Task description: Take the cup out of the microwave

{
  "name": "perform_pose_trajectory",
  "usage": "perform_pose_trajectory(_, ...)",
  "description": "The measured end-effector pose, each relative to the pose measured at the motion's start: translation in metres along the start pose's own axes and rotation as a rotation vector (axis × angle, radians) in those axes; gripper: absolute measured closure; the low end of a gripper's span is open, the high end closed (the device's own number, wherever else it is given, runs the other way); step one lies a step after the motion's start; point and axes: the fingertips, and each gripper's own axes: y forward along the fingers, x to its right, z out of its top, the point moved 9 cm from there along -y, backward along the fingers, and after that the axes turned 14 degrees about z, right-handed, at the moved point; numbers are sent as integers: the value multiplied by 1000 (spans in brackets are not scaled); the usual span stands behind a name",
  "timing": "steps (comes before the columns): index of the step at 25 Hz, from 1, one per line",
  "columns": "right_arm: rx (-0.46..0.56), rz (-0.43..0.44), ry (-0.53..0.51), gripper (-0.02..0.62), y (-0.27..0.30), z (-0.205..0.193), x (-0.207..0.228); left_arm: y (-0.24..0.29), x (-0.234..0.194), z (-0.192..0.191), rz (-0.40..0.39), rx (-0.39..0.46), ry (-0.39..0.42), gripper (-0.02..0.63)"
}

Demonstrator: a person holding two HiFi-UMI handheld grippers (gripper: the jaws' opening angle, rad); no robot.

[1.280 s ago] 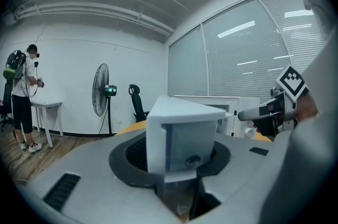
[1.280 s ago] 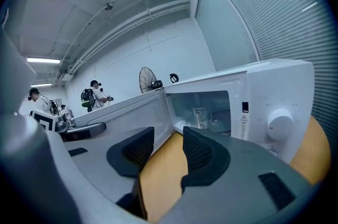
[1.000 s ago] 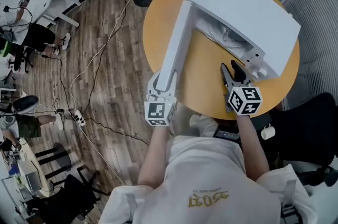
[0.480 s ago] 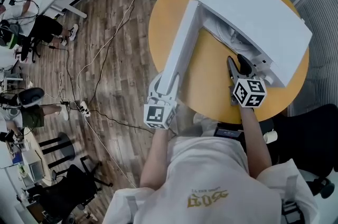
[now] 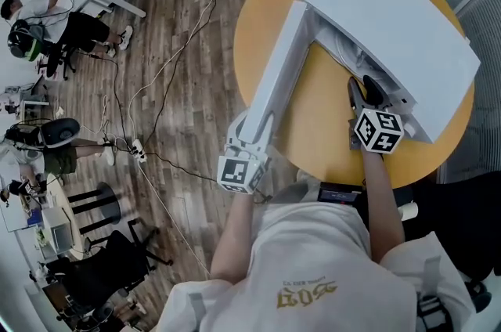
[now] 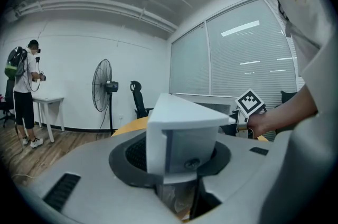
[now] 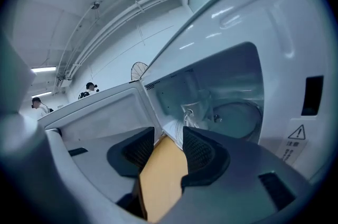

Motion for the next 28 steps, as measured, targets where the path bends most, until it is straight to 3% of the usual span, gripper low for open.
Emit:
perform_pose_trajectory(14, -2, -12, 22, 431, 30, 2, 25, -5, 2, 0, 5, 4, -30, 430)
perform_pose_trajectory(24, -69, 15, -48, 435, 63, 3, 34, -6, -4, -2, 13, 13, -43, 428)
perform_pose_trajectory(28, -96, 30, -67, 468, 72, 6, 37, -6, -4, 1, 16, 4, -38, 428)
